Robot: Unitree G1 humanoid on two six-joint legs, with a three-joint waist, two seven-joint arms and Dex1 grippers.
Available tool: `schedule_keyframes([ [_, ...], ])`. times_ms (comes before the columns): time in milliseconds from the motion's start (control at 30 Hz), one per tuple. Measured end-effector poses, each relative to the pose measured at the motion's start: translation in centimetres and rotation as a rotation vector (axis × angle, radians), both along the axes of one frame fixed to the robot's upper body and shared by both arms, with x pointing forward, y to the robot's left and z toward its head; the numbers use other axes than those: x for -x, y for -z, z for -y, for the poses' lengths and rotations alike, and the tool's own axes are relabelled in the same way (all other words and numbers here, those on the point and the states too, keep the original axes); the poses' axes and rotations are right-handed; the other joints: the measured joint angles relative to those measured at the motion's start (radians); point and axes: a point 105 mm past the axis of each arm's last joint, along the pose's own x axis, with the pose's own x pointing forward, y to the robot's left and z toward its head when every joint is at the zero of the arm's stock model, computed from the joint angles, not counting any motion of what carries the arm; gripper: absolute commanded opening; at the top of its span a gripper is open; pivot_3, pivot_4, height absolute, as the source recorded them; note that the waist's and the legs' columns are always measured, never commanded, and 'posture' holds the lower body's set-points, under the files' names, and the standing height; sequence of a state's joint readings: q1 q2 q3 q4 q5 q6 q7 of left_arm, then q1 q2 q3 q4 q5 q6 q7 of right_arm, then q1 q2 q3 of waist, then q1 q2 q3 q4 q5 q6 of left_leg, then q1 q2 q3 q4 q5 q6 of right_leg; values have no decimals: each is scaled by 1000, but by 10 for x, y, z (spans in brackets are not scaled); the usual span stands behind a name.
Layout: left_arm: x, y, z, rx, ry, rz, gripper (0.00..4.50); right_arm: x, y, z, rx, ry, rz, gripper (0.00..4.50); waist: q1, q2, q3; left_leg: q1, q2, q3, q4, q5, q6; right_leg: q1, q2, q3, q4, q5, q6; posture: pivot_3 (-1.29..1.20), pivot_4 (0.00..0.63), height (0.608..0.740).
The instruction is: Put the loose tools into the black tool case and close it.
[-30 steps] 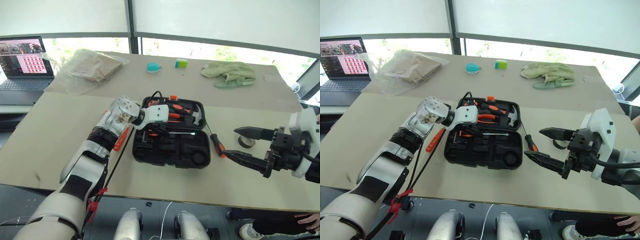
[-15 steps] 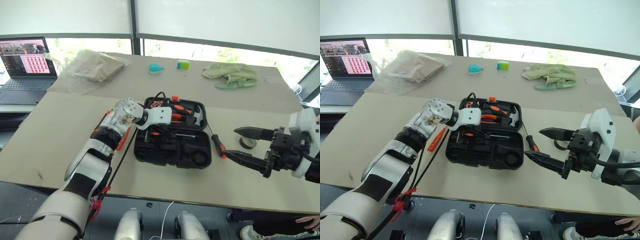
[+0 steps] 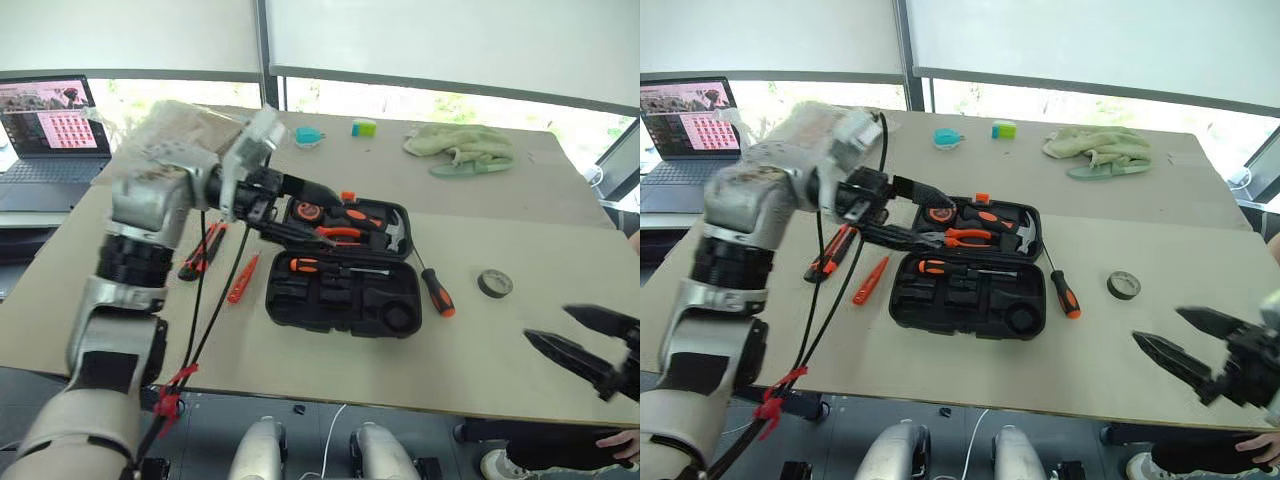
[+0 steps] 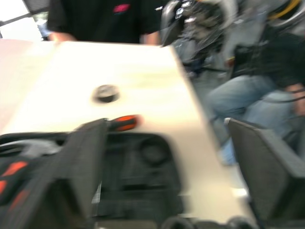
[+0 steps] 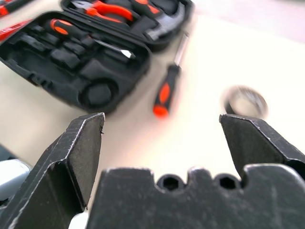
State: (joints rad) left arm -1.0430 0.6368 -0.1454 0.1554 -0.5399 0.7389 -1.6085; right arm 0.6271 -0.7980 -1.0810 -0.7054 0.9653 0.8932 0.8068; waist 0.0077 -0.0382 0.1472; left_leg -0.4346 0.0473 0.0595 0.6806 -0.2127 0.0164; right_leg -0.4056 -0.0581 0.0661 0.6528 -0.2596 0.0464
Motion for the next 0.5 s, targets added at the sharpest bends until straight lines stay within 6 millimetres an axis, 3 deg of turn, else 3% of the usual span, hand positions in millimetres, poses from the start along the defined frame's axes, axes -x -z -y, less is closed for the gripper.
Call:
schedule_keyframes([
  [100, 10, -5, -3, -15, 34, 26, 4448, 11, 6, 3, -6, 38, -28, 4500, -1, 0, 0, 6, 1, 1, 0, 0, 0, 7, 0, 0, -5, -5, 5, 0, 150, 740],
  [200, 11, -2, -1, -33, 50, 38, 4448, 5, 10, -2, -18, 29, -22, 4500, -5, 0, 0, 11, 1, 2, 0, 0, 0, 12, 0, 1, -6, -8, -1, 0, 150, 740],
  [500, 5, 14, 0, -86, 25, 114, 4448, -65, 42, -35, -46, -65, -7, 4500, -21, 2, 1, 9, 0, 2, -3, 0, 0, 9, 1, 2, -5, -2, -3, 0, 150, 740],
])
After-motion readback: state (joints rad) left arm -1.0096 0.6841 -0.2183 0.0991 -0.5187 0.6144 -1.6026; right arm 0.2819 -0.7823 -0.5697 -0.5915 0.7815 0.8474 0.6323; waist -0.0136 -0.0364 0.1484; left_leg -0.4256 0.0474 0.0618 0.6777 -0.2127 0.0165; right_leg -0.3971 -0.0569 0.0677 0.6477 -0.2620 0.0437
